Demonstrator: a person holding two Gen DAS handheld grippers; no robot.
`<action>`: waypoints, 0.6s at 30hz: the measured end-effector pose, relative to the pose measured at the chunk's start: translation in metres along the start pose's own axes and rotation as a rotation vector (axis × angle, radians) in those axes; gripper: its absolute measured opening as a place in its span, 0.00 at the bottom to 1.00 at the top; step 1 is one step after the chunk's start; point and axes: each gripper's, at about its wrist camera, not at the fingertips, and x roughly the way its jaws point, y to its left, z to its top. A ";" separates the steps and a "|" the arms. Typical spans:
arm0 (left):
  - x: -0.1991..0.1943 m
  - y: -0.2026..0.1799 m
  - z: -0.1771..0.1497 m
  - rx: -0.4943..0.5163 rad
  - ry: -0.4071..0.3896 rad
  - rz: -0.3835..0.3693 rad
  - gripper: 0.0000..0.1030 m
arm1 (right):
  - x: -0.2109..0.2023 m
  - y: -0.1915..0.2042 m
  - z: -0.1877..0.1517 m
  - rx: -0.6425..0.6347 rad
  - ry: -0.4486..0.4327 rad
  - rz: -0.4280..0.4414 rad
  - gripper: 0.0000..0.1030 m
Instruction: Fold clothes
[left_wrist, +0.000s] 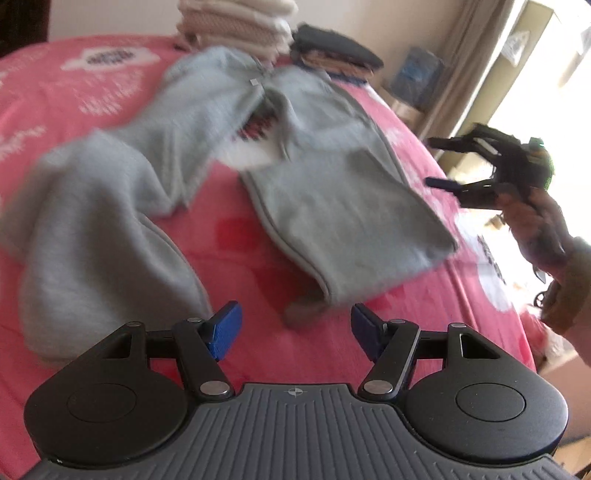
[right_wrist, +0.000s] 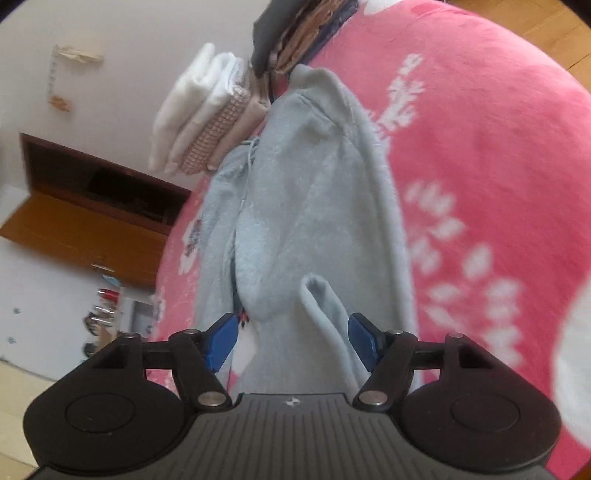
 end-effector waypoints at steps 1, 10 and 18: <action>0.004 -0.001 -0.001 0.011 0.006 -0.011 0.64 | -0.003 -0.004 -0.005 -0.001 0.004 -0.010 0.68; 0.057 -0.029 -0.014 0.295 0.067 0.044 0.64 | -0.022 -0.036 -0.050 -0.007 0.053 -0.077 0.68; 0.050 -0.031 -0.009 0.222 0.022 -0.048 0.10 | -0.004 -0.013 -0.051 -0.064 0.139 -0.133 0.24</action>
